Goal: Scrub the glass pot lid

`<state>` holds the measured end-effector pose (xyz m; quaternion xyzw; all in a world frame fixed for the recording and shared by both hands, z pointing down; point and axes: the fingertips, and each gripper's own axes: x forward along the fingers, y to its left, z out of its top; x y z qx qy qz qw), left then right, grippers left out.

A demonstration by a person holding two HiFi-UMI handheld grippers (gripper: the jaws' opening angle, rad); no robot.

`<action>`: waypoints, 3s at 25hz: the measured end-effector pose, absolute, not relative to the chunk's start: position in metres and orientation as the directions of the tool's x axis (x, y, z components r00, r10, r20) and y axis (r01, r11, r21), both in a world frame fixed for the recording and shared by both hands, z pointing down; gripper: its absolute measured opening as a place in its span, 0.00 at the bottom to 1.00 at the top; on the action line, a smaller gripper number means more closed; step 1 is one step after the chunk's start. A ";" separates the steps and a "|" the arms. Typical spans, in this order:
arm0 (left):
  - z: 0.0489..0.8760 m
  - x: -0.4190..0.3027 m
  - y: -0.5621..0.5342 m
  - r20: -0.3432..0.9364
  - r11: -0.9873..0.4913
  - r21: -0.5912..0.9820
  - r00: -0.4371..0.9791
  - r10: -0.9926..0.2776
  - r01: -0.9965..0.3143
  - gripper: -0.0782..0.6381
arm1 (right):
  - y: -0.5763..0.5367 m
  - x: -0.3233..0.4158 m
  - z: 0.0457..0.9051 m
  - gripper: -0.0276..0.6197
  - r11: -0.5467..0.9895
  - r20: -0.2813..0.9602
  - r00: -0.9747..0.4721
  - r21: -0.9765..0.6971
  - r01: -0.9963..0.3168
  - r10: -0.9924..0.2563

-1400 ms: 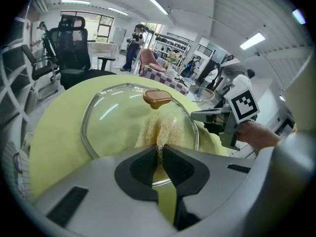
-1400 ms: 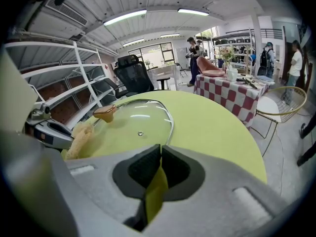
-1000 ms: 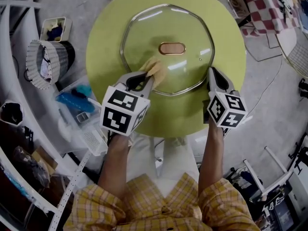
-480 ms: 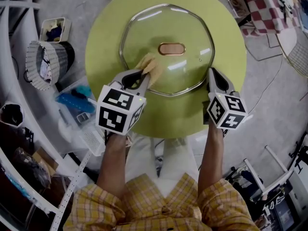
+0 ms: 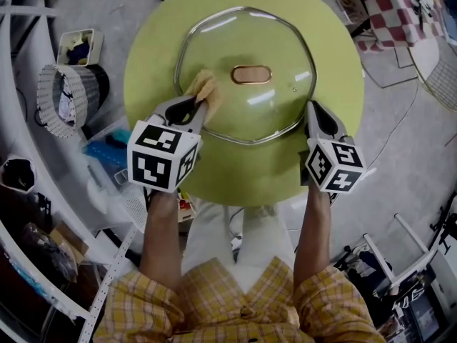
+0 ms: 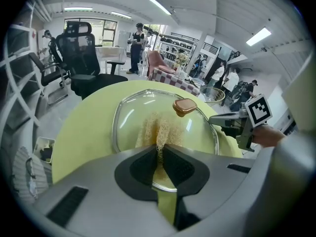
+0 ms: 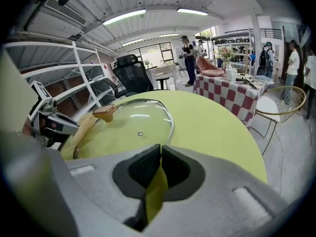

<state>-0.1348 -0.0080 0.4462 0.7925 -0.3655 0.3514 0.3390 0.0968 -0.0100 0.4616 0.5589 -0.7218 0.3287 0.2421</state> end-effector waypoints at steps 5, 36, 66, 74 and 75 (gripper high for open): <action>0.446 -0.139 -0.010 0.805 -0.498 0.274 0.480 -0.349 -0.823 0.16 | -0.009 0.096 0.461 0.05 0.158 0.717 -0.255 -0.201 -0.967 -0.649; 0.451 -0.163 -0.028 0.805 -0.464 0.219 0.427 -0.411 -0.858 0.16 | -0.010 0.097 0.462 0.05 0.163 0.727 -0.249 -0.189 -0.968 -0.640; 0.407 -0.219 -0.007 0.759 -0.385 0.082 0.308 -0.574 -0.919 0.16 | 0.017 0.057 0.380 0.06 0.277 0.571 -0.375 -0.255 -0.927 -0.730; 0.367 -0.216 0.005 0.685 -0.369 0.068 0.312 -0.658 -0.927 0.16 | 0.027 0.048 0.344 0.05 0.303 0.519 -0.406 -0.275 -0.913 -0.752; 0.362 -0.215 0.008 0.681 -0.370 0.069 0.315 -0.662 -0.926 0.16 | 0.028 0.046 0.337 0.05 0.308 0.511 -0.408 -0.271 -0.912 -0.757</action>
